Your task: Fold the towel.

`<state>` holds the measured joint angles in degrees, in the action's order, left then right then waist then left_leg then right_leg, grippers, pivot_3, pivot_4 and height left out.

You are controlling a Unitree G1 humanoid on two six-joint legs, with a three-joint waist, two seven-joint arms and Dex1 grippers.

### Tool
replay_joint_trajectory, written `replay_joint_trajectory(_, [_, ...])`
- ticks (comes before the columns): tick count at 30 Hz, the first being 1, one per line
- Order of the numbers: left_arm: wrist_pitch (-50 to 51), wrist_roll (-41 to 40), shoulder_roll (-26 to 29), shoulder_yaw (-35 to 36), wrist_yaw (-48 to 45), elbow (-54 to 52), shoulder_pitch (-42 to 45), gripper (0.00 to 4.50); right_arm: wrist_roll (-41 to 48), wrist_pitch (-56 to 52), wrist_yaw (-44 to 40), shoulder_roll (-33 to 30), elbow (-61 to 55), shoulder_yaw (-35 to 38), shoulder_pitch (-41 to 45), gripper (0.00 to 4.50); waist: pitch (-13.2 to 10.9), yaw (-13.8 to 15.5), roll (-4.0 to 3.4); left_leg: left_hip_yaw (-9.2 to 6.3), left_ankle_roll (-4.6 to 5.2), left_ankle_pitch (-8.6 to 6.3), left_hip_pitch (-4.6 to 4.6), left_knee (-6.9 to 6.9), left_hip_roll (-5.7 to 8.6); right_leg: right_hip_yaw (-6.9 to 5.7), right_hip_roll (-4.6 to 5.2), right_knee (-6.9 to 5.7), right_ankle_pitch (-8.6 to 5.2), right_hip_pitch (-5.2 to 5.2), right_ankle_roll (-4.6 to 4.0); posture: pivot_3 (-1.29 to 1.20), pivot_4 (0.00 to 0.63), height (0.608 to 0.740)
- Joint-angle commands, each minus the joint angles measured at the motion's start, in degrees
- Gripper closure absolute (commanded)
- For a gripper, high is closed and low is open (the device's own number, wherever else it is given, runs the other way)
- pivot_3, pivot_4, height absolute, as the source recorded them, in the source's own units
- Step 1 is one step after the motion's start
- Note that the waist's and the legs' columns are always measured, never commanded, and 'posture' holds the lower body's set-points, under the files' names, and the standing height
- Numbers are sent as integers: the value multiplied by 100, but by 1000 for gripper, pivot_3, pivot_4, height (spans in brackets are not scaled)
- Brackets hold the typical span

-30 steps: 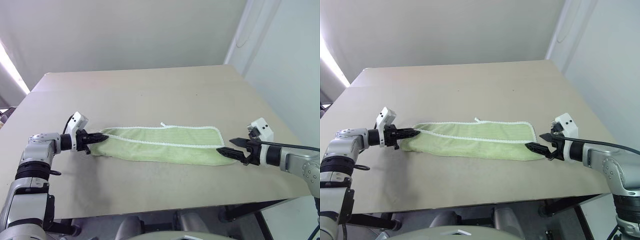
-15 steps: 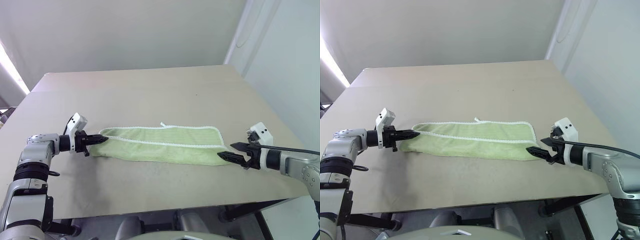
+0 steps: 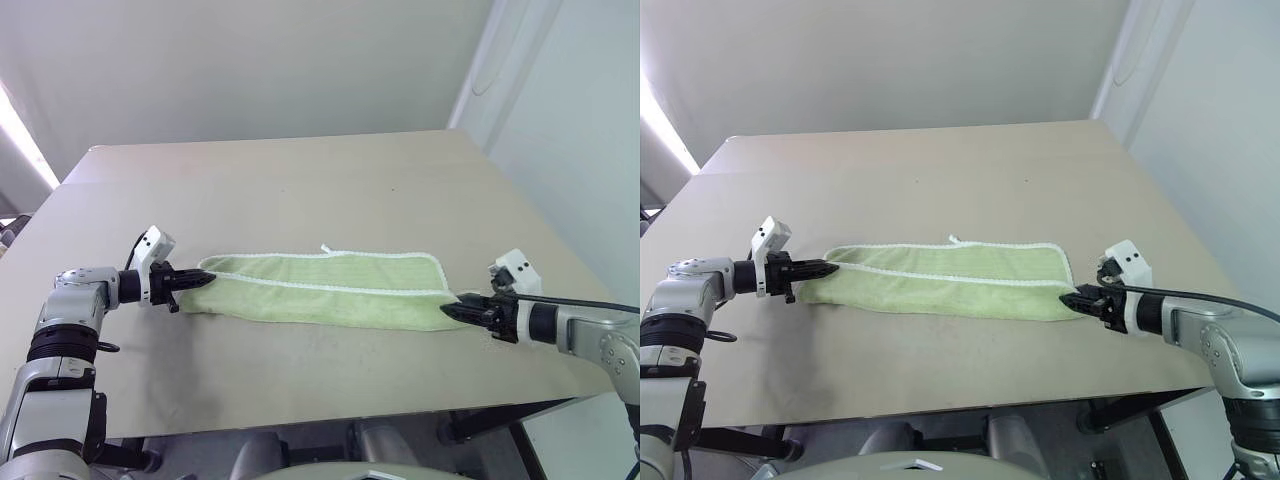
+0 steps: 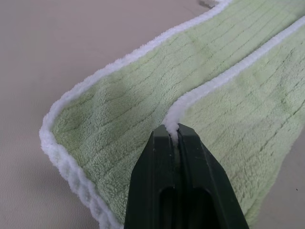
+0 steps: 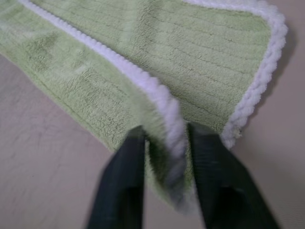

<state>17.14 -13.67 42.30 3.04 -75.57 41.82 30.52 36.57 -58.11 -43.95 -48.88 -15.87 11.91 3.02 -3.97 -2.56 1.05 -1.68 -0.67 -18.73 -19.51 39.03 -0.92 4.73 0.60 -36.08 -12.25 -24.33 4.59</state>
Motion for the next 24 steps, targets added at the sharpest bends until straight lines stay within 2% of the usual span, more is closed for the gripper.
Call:
replay_joint_trajectory(1, [9,-25,88,72,28,-184,70,4500,110,152,16,26,-193,283,141,4449,0,-1,0,0,0,0,0,0,0,0,0,0,0,0,0,0,0,712])
replay_joint_trajectory(5, [39,-89,49,141,104,-163,138,4500,117,356,27,45,-226,406,276,4449,0,-1,0,0,0,0,2,0,0,0,0,-1,0,0,0,0,0,712])
replay_joint_trajectory(9, [26,-327,-101,478,489,83,639,4500,101,679,330,260,-64,690,768,4449,-4,3,6,-1,0,0,0,0,0,-1,0,-1,0,0,0,0,0,712])
replay_joint_trajectory(15, [-848,-371,-513,1162,2218,1429,2368,4500,-677,1383,1202,492,1280,524,2375,4449,-5,12,12,-3,0,0,-2,11,3,-2,1,-1,5,4,5,0,0,712])
replay_joint_trajectory(18, [-1342,-249,-624,1266,2813,2203,3146,4500,-1079,2014,1338,693,2126,307,3156,4449,-4,-1,10,-3,0,0,-6,-1,4,-2,1,4,10,2,14,0,0,712])
replay_joint_trajectory(24, [-2293,191,-664,1205,4084,3065,4051,4500,-1926,3727,1662,897,4003,30,4622,4449,-5,-56,4,1,2,-1,-26,-24,6,5,0,4,20,-29,18,0,0,712])
